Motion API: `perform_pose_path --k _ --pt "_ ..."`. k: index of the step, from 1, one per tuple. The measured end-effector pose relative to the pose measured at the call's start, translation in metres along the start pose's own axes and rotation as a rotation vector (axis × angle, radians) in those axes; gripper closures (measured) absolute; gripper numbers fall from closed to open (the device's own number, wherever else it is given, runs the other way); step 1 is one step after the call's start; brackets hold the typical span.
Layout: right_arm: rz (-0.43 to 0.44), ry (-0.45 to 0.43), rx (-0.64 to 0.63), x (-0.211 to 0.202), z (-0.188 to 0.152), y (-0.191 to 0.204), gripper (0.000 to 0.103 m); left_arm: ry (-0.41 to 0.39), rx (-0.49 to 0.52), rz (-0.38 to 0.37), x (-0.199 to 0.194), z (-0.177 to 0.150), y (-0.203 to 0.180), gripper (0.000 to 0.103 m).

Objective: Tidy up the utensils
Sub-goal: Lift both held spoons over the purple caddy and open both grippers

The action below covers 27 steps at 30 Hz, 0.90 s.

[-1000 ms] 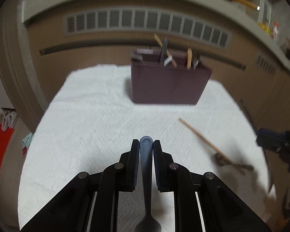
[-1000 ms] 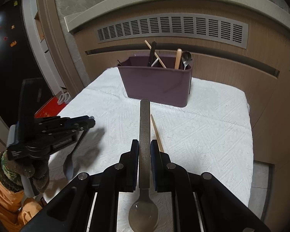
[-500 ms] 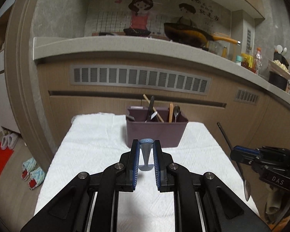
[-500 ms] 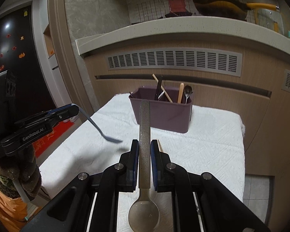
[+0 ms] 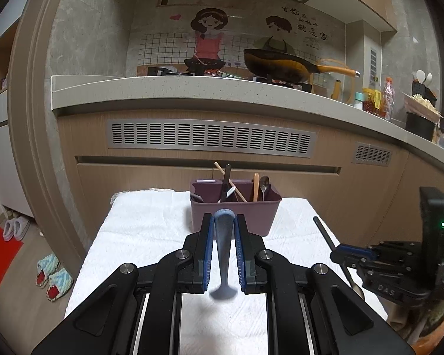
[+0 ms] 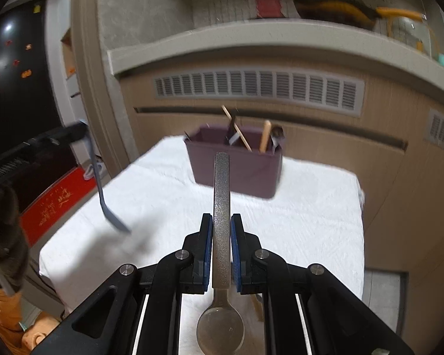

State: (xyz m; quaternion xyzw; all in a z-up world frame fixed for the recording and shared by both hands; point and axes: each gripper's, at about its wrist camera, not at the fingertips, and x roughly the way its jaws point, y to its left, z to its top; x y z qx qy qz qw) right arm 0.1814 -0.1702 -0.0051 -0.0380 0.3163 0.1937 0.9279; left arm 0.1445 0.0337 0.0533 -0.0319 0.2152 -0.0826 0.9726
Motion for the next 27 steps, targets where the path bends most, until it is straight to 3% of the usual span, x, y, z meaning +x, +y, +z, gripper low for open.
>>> perform_pose_path --k 3,7,13,18,22,27 --pt "-0.009 -0.023 0.018 -0.001 0.003 -0.005 0.091 -0.01 0.005 -0.006 0.001 0.004 0.0 0.089" --pt "-0.02 -0.134 -0.03 -0.01 0.024 0.0 0.091 -0.042 0.017 -0.017 0.009 0.026 -0.002 0.089" --pt "-0.038 -0.303 -0.113 -0.014 0.093 0.007 0.091 -0.142 0.05 -0.033 0.023 0.083 -0.006 0.089" --pt "-0.027 -0.468 -0.08 -0.006 0.148 -0.004 0.091 -0.229 0.064 -0.045 0.043 0.124 -0.006 0.089" --pt "0.001 -0.504 -0.031 0.02 0.179 -0.021 0.091 -0.252 0.045 -0.065 0.075 0.144 0.003 0.089" --pt "-0.006 -0.466 -0.035 0.076 0.196 -0.033 0.091 -0.208 0.032 -0.08 0.135 0.155 0.018 0.089"
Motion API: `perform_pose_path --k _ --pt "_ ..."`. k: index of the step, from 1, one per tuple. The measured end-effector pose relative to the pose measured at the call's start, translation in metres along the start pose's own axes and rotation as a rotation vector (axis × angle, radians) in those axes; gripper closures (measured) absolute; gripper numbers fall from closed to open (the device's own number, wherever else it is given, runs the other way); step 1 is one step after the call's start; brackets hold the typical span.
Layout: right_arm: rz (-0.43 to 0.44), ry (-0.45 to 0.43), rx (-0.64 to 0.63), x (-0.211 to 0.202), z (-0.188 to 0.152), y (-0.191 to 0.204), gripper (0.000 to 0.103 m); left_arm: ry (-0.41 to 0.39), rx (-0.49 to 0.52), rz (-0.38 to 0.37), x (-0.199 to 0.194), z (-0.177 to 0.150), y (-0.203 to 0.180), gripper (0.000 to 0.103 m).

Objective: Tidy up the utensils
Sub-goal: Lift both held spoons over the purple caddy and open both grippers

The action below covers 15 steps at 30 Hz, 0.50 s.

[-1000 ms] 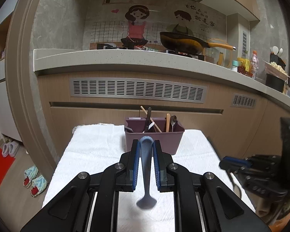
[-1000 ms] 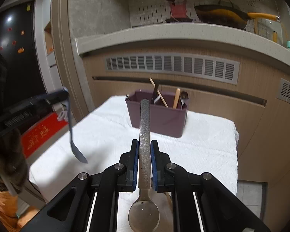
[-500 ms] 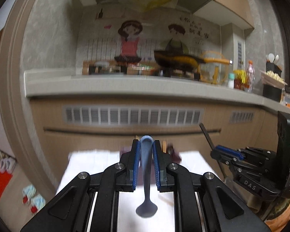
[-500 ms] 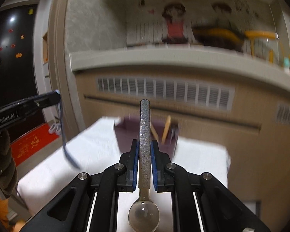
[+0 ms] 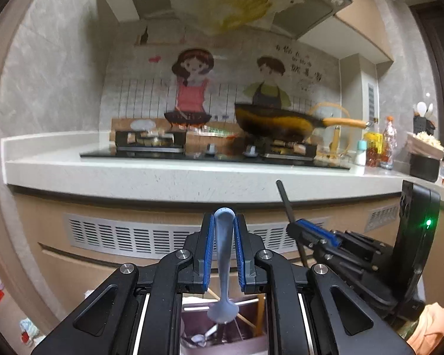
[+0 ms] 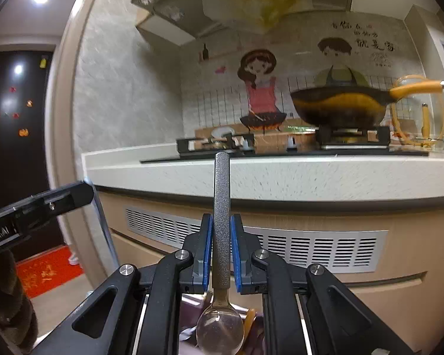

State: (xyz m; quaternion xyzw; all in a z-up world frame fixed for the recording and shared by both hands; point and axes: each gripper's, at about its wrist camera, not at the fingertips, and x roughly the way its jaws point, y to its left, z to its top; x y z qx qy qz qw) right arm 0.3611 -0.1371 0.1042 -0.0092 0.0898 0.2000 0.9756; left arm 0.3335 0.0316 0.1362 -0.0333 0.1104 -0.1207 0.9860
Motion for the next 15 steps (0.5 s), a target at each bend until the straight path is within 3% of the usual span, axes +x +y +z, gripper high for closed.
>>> perform_pose_path --k 4,8,15 --pt "-0.029 0.033 0.011 0.039 -0.021 -0.011 0.091 0.055 -0.023 0.003 0.041 -0.02 0.014 0.089" --pt "-0.045 0.122 0.007 0.078 -0.054 -0.02 0.091 0.135 -0.057 -0.009 0.076 -0.047 0.026 0.089" --pt "-0.049 0.215 -0.035 0.098 -0.088 -0.02 0.091 0.233 -0.085 -0.017 0.104 -0.084 0.033 0.089"
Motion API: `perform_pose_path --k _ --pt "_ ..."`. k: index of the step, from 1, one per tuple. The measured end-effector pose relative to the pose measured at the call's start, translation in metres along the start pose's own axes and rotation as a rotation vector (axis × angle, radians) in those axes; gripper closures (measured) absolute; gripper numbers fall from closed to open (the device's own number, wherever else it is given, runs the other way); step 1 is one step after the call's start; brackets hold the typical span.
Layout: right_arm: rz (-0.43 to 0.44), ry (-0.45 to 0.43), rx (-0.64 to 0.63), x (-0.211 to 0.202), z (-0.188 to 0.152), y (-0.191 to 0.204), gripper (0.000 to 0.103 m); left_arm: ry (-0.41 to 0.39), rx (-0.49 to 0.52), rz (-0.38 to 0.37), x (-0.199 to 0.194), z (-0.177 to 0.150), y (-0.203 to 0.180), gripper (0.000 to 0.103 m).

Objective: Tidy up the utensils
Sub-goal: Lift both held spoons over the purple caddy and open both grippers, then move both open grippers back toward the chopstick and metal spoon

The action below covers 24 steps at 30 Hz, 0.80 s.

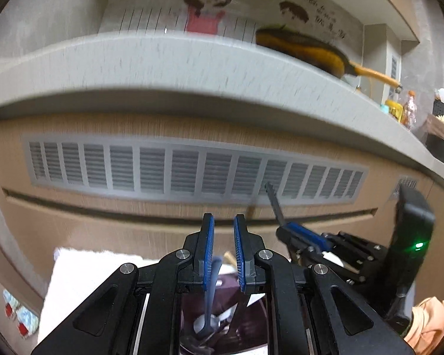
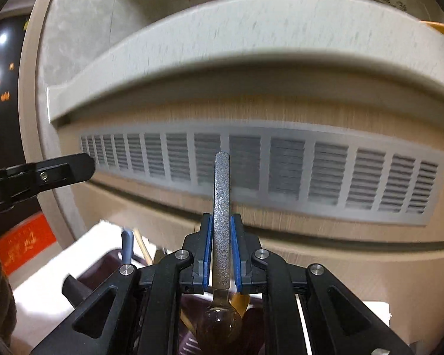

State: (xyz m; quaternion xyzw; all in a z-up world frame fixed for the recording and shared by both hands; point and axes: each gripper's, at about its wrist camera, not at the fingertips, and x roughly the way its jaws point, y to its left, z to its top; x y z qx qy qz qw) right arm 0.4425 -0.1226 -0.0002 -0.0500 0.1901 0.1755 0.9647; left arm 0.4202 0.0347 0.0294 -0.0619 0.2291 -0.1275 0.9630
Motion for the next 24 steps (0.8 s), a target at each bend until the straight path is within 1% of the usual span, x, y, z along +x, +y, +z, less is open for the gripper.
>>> perform_pose_path --k 2,4,9,10,12,14,16,18,21,24 --pt "0.008 0.004 -0.003 -0.004 -0.003 0.001 0.091 0.028 -0.013 0.013 0.004 -0.008 0.004 0.088" --pt "0.013 0.029 -0.014 -0.007 -0.008 0.005 0.091 0.052 -0.017 0.026 0.006 -0.016 0.005 0.087" --pt "0.027 0.136 -0.045 -0.013 -0.031 0.008 0.089 0.107 -0.031 0.044 -0.007 -0.038 0.009 0.085" --pt "0.028 0.146 -0.046 -0.016 -0.035 0.009 0.088 0.118 -0.039 0.047 -0.011 -0.042 0.01 0.081" --pt "0.026 0.169 -0.045 -0.029 -0.04 0.007 0.082 0.136 -0.05 0.049 -0.019 -0.049 0.01 0.076" --pt "0.025 0.176 -0.048 -0.046 -0.043 0.005 0.079 0.157 -0.05 0.056 -0.028 -0.058 0.008 0.07" --pt "0.021 0.184 -0.057 -0.065 -0.044 0.003 0.076 0.187 -0.037 0.057 -0.035 -0.067 0.002 0.052" --pt "0.021 0.202 -0.066 -0.083 -0.047 0.001 0.07 0.238 -0.014 0.045 -0.039 -0.081 -0.009 0.046" --pt "0.017 0.237 -0.086 -0.107 -0.055 0.001 0.068 0.312 0.014 0.008 -0.041 -0.101 -0.026 0.045" --pt "0.012 0.287 -0.114 -0.128 -0.072 0.004 0.066 0.377 0.016 0.003 -0.045 -0.124 -0.037 0.044"
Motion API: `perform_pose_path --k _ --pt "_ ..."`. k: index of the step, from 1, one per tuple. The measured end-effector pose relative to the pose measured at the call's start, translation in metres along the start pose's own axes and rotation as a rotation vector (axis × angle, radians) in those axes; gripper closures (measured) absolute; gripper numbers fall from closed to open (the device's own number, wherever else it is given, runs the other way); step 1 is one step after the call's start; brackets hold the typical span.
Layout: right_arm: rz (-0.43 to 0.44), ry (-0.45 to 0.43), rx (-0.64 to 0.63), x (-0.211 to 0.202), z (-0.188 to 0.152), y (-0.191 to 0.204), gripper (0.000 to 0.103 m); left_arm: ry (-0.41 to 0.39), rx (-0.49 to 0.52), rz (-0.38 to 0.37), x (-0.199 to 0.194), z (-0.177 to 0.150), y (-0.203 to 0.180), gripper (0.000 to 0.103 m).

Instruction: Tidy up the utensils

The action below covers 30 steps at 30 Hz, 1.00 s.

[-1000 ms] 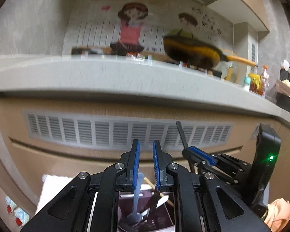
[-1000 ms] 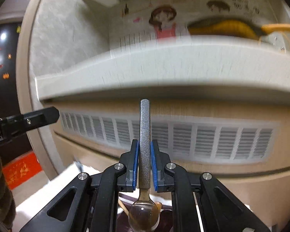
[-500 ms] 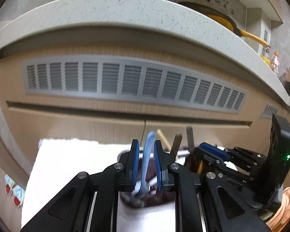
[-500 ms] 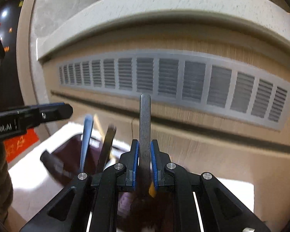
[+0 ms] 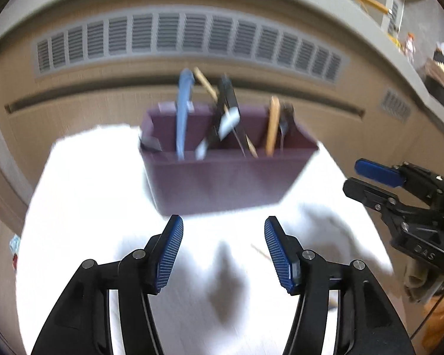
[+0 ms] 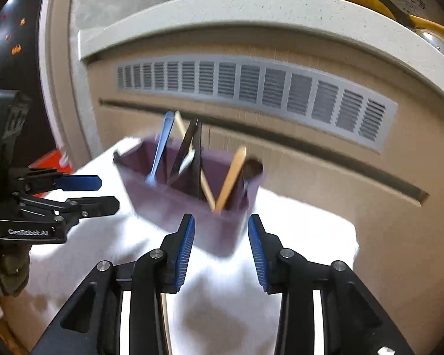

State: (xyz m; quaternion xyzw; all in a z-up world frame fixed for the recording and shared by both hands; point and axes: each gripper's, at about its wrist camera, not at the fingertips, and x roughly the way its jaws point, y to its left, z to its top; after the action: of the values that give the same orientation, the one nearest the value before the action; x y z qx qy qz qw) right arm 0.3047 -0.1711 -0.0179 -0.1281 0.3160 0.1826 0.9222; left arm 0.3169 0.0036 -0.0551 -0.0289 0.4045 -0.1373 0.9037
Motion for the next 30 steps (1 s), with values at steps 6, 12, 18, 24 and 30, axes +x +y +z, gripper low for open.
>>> perform_pose_path --k 6,12,18,24,30 --pt "0.048 0.127 -0.035 -0.007 -0.054 0.02 0.063 0.068 -0.063 0.031 -0.003 -0.039 -0.001 0.043" --pt "0.093 0.223 -0.021 -0.012 -0.098 0.036 0.063 0.108 -0.108 0.019 -0.02 -0.064 -0.003 0.04" --pt "0.121 0.271 -0.004 -0.009 -0.116 0.044 0.063 0.135 -0.073 0.002 -0.031 -0.078 -0.02 0.037" --pt "0.107 0.265 0.033 0.01 -0.092 0.042 0.078 0.14 -0.043 0.022 -0.035 -0.089 -0.033 0.037" --pt "0.085 0.322 0.032 0.038 -0.082 0.045 0.083 0.139 -0.013 0.04 -0.042 -0.092 -0.04 0.035"
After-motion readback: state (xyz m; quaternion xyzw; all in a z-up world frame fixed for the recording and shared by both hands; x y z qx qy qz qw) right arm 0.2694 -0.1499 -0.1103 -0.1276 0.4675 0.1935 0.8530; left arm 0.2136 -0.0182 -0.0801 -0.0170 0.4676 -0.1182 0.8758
